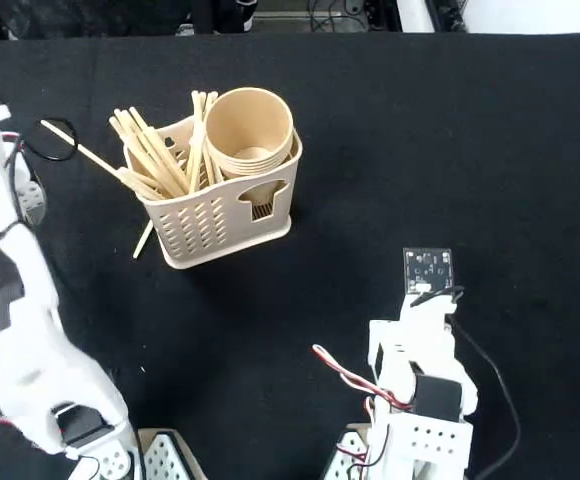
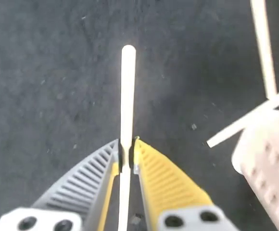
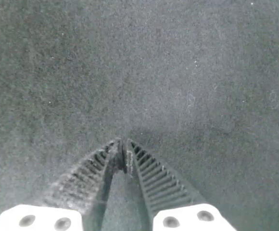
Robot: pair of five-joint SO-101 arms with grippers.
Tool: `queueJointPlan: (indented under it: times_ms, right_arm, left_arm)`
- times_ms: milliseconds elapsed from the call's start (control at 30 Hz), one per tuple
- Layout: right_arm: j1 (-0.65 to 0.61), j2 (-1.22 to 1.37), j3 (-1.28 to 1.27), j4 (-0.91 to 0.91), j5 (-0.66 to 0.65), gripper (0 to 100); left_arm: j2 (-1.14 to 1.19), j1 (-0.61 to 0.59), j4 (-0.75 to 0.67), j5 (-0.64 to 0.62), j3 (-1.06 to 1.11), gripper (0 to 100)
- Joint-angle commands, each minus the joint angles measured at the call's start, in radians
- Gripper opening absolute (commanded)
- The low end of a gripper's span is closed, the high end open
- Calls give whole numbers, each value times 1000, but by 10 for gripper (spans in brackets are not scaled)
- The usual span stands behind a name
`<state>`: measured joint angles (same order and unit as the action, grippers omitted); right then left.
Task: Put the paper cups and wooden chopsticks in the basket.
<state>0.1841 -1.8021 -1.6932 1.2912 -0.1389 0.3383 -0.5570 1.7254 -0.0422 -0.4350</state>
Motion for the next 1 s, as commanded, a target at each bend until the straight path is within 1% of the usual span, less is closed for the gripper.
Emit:
queueJointPlan:
  times_ms: [0,133,267,600,767,967]
  right_arm:
    - [-11,-67,8,3,3,13]
    - [-11,-67,8,3,3,13]
    - [-11,-67,8,3,3,13]
    - [-11,-67,8,3,3,13]
    - [-11,-67,8,3,3,13]
    - [-11,-67,8,3,3,13]
  left_arm:
    - [-342,28,-20,-9,163,29]
    - [-525,71,-20,-9,260,29]
    - [-649,105,-20,-14,317,29]
    - [-818,90,-12,-6,363,28]
    - [-855,96,-25,-6,343,28]
    - [-945,97,-34,-15,220,28]
